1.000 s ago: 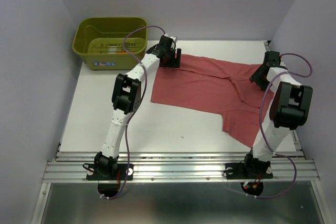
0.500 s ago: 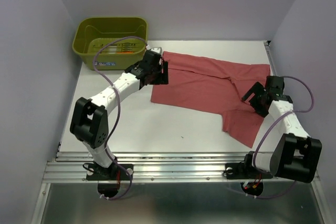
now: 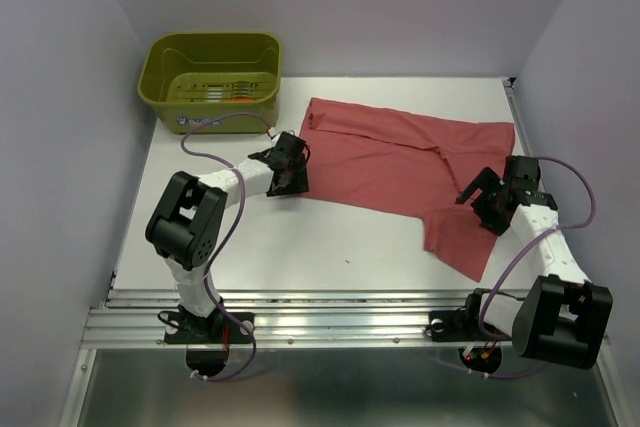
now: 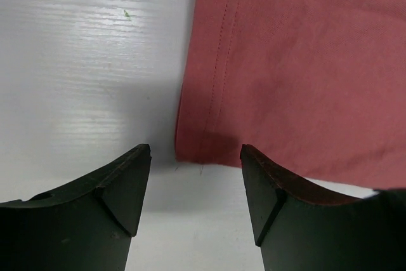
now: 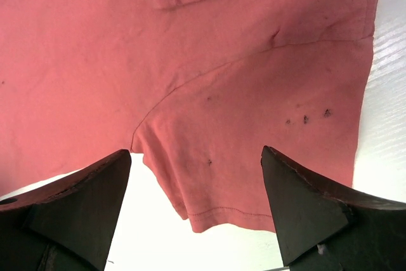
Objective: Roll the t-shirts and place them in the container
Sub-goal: Fold the T-shirt at the center of the board.
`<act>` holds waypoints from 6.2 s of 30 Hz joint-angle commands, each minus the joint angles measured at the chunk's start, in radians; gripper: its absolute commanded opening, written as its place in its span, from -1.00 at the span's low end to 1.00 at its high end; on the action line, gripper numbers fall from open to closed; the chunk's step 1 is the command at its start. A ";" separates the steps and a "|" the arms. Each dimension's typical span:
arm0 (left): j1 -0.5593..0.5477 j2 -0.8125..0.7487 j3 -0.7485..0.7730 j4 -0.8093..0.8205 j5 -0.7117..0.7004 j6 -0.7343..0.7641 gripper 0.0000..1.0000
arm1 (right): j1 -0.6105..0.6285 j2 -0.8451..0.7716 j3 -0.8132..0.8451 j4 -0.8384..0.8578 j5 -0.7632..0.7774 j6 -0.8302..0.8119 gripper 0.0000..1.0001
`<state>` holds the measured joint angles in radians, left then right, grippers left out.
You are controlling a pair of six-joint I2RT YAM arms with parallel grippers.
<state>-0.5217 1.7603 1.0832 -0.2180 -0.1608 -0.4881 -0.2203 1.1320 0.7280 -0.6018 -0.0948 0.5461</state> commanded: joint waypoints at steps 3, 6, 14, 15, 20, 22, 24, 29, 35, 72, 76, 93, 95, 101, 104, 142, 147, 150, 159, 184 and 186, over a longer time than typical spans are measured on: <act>0.002 0.054 0.029 0.074 -0.019 -0.049 0.32 | 0.006 -0.009 0.031 -0.021 -0.008 -0.009 0.78; 0.002 0.064 0.030 0.069 -0.025 -0.056 0.23 | 0.006 -0.009 0.039 -0.030 0.003 -0.006 0.78; 0.003 0.044 0.070 0.008 -0.020 -0.024 -1.00 | 0.006 0.018 0.062 -0.133 0.061 0.080 0.73; 0.002 0.035 0.078 -0.013 -0.025 -0.021 -1.00 | 0.006 0.025 0.067 -0.154 0.070 0.098 0.71; 0.002 -0.007 0.101 -0.052 -0.031 0.005 -1.00 | 0.006 0.026 0.045 -0.269 0.128 0.192 0.68; 0.005 -0.016 0.116 -0.070 -0.034 0.016 -1.00 | 0.006 0.020 0.027 -0.303 0.150 0.218 0.70; 0.005 -0.025 0.124 -0.080 -0.025 0.025 -1.00 | 0.006 0.002 0.013 -0.343 0.162 0.253 0.70; 0.008 -0.041 0.138 -0.103 -0.014 0.054 -1.00 | 0.006 -0.029 -0.050 -0.394 0.158 0.311 0.62; 0.009 -0.050 0.129 -0.103 0.004 0.074 -1.00 | 0.006 -0.017 -0.105 -0.368 0.129 0.348 0.48; 0.022 -0.022 0.236 -0.162 0.012 0.036 -1.00 | 0.006 -0.055 0.108 -0.248 0.225 0.244 -0.99; 0.023 -0.004 0.274 -0.172 0.003 0.025 -1.00 | 0.006 0.026 0.200 -0.221 0.242 0.195 -0.99; 0.057 0.079 0.400 -0.191 0.018 -0.003 -1.00 | 0.006 0.285 0.442 -0.082 0.251 0.152 -0.99; 0.057 0.056 0.364 -0.189 0.021 -0.001 -1.00 | 0.006 0.281 0.444 -0.087 0.236 0.146 -0.99; 0.048 -0.038 0.244 -0.184 0.047 -0.001 -1.00 | 0.006 0.171 0.344 -0.148 0.216 0.133 -0.99; 0.035 -0.094 0.175 -0.184 0.050 -0.003 -1.00 | 0.006 0.091 0.280 -0.194 0.211 0.146 -0.99; 0.051 0.016 0.273 -0.231 -0.025 -0.029 -1.00 | 0.006 0.314 0.517 -0.084 0.317 0.094 -0.98; 0.063 0.045 0.302 -0.225 -0.031 -0.040 -1.00 | 0.006 0.415 0.554 -0.030 0.285 0.091 -0.99; 0.068 0.059 0.313 -0.224 -0.037 -0.044 -1.00 | 0.006 0.449 0.582 -0.020 0.277 0.087 -0.99; 0.083 0.134 0.356 -0.215 -0.036 -0.041 -1.00 | 0.006 0.537 0.639 0.014 0.283 0.074 -0.99; 0.049 -0.030 0.239 -0.208 -0.057 -0.026 0.32 | 0.006 0.597 0.507 0.171 0.069 0.023 0.24; 0.028 -0.050 0.222 -0.213 -0.072 -0.017 0.32 | 0.006 0.607 0.482 0.189 0.021 0.017 0.19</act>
<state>-0.4568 1.8011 1.3361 -0.4171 -0.1833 -0.5358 -0.2203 1.7454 1.2480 -0.4835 0.0322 0.5892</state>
